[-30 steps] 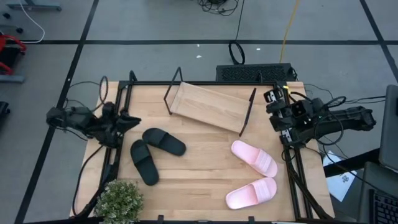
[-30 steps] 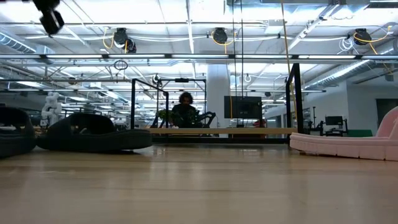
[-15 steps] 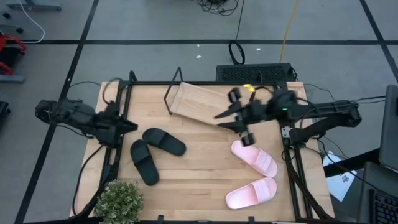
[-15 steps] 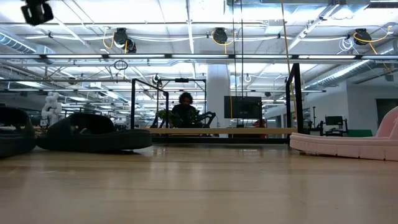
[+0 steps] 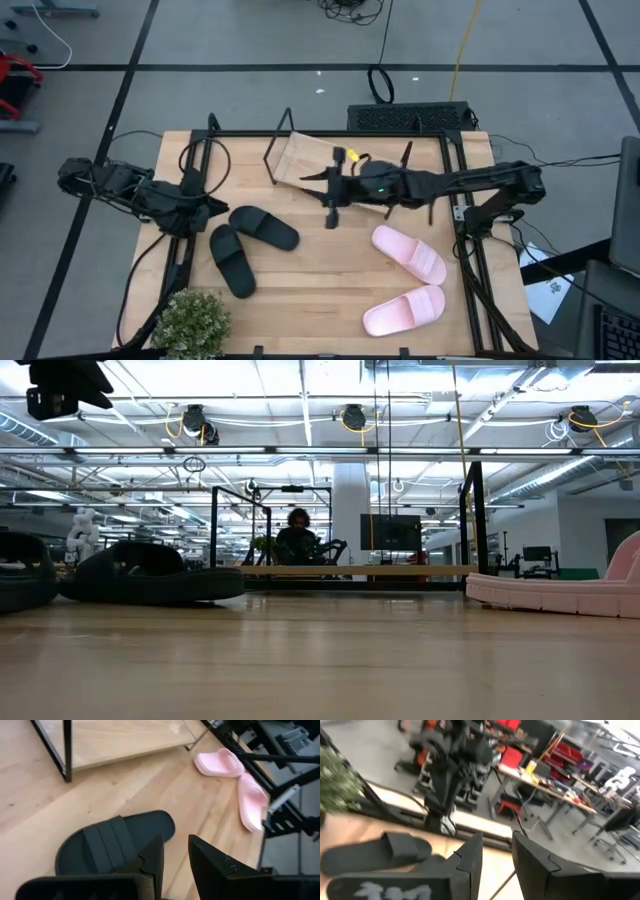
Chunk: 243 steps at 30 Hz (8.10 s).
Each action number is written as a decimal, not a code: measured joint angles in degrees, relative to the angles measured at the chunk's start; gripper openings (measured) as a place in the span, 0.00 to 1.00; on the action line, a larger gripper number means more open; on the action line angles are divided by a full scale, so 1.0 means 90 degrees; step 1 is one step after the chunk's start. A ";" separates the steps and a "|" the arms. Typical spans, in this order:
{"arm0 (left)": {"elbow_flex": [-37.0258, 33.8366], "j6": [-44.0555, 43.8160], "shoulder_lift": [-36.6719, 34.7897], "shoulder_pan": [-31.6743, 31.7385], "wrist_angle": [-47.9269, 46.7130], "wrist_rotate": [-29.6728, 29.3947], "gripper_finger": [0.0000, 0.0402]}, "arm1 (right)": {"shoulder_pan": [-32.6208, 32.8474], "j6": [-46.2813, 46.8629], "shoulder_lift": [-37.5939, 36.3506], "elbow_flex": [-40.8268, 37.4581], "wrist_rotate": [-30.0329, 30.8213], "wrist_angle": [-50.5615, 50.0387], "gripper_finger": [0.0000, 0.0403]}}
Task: Pick and place slides into the shelf
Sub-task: Put the bottom black slipper on the shelf
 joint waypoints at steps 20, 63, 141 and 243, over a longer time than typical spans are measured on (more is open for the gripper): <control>0.0000 -0.0522 0.0617 0.0000 0.0007 -0.0617 0.21 | 0.0129 0.1265 0.0693 0.0002 -0.0562 0.0892 0.24; -0.0005 0.0865 0.0983 0.0975 -0.1090 -0.0052 0.21 | 0.0376 0.1013 0.0697 -0.0005 -0.0538 0.0521 0.24; 0.0432 -0.3230 0.4201 -0.2407 -0.0802 0.1577 0.21 | 0.0022 0.1122 0.0697 -0.0007 -0.0513 0.0164 0.24; 0.2428 -0.2409 0.5619 -0.2173 -0.2430 0.1089 0.71 | 0.0024 0.1007 0.0695 -0.0007 -0.0513 0.0164 0.24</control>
